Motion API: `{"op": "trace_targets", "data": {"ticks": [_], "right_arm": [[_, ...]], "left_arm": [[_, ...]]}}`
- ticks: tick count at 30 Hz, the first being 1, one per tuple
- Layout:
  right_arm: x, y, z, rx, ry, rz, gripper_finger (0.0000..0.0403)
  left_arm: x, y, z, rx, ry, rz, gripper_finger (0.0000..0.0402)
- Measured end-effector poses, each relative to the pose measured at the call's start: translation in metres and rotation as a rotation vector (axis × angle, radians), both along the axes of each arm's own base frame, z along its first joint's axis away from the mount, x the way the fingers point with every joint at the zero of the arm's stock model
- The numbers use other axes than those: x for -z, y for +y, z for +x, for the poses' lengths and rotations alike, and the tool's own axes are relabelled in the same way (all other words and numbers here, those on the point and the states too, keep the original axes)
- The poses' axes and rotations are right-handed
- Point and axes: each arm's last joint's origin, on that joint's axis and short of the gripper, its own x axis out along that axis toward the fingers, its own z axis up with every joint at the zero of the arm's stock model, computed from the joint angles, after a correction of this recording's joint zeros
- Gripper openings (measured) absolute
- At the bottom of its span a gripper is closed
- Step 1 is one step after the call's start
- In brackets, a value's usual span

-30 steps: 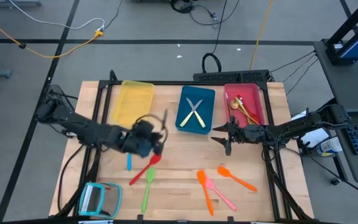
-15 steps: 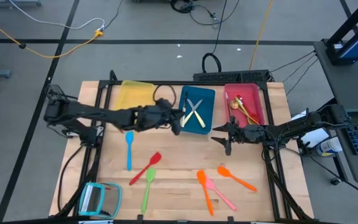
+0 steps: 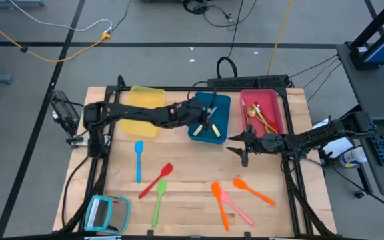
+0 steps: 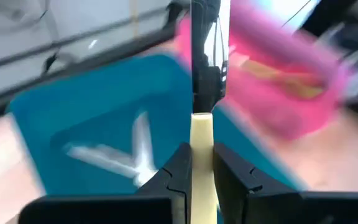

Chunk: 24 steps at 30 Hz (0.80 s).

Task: Pick & Place Kitchen Items
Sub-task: Put the yellow table knife into the blue bin

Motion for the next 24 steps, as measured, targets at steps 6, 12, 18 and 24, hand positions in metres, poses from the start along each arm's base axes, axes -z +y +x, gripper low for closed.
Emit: {"op": "trace_targets", "data": {"ticks": [6, 12, 18, 24], "right_arm": [[0.002, 0.000, -0.001, 0.000, 0.021, -0.002, 0.0201], [0.004, 0.000, -0.001, 0.003, 0.037, 0.004, 0.0201], [0.004, 0.000, -0.001, 0.008, 0.038, 0.022, 0.0201], [0.004, 0.000, -0.001, 0.008, 0.040, 0.024, 0.0201]], "left_arm": [[0.025, 0.020, 0.008, -0.053, 0.150, -0.049, 0.0049], [0.039, 0.029, 0.004, -0.084, 0.210, -0.090, 0.0071], [0.042, 0.034, 0.003, -0.084, 0.220, -0.097, 0.0050], [0.043, 0.037, 0.001, -0.091, 0.236, -0.098, 0.0070]]}}
